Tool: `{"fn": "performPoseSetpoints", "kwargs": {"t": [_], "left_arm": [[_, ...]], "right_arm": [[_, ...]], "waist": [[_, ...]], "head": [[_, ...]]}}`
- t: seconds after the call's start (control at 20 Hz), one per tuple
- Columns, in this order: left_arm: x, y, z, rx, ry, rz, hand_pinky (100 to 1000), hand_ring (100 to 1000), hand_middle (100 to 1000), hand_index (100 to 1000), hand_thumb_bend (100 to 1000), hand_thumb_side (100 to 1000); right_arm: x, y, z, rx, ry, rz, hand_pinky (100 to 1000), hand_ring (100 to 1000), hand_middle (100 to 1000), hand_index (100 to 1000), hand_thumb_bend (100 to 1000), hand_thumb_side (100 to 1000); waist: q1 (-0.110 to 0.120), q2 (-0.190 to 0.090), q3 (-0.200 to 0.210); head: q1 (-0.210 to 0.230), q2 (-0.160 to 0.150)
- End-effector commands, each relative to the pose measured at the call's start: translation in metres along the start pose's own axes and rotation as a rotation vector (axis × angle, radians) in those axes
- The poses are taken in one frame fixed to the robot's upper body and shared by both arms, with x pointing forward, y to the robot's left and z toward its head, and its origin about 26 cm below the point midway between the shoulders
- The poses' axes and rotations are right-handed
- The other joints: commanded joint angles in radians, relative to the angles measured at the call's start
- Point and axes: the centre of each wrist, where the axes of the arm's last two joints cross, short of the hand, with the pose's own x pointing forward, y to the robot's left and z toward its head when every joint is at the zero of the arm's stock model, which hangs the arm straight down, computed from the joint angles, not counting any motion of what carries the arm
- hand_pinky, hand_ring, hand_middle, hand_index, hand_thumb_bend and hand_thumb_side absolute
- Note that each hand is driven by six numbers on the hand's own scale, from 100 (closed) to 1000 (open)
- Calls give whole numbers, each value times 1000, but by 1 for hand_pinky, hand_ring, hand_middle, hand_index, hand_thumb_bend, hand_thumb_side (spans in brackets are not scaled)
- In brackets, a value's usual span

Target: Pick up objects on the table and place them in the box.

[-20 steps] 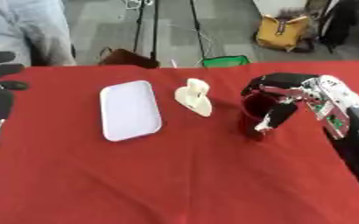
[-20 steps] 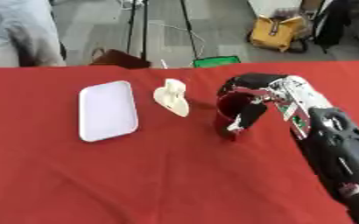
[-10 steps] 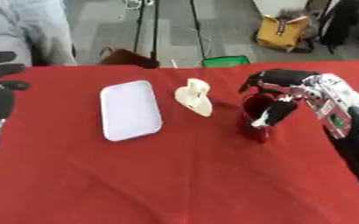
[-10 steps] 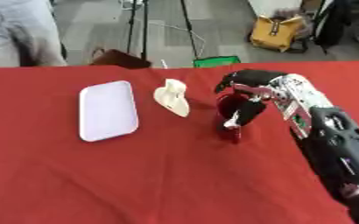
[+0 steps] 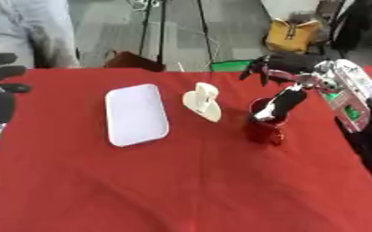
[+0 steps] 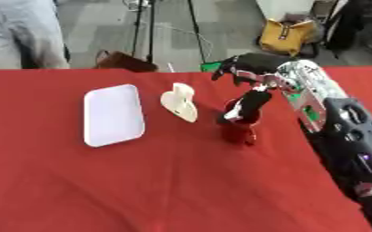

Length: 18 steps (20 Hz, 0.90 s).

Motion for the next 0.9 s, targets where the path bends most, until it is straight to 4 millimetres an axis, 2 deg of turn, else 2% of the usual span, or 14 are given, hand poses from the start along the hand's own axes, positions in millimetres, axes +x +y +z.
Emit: {"fn": "performPoseSetpoints", "kwargs": {"t": [0.05,0.3,0.35,0.4,0.55,0.7,0.9], "left_arm": [[6,3,-5,-4,-28,-10,664,763,753,935,626,599],[6,3,-5,-3,-28,-11,664,763,752,935,627,598],[6,3,-5,-3,-28,-11,664,763,752,935,627,598],[6,3,-5,-3,-28,-11,664,763,752,935,626,599],[6,3,-5,-3,-27,-11,664,763,752,935,626,600],[6,3,-5,-3,-28,-10,664,763,752,935,625,601],[6,3,-5,-3,-28,-9,664,763,752,935,624,602]], "right_arm": [[-8,-8,8,5,33,32,764,852,876,927,734,564],[-23,9,9,119,171,4,842,923,900,937,765,567],[-25,12,8,126,191,0,839,921,898,936,772,521],[-26,15,8,134,205,-4,838,919,898,936,763,561],[-28,21,6,146,221,-7,839,920,898,935,763,560],[-30,29,4,165,233,-22,783,881,887,925,755,548],[-30,37,2,181,236,-38,764,867,883,918,751,542]], "waist": [[-1,-22,-1],[0,-21,-5],[0,-20,-5],[1,-20,-5],[1,-20,-5],[4,-18,-5],[6,-16,-5]], "head": [[1,-12],[3,-14],[3,-14],[3,-15],[4,-15],[4,-17],[3,-17]]}}
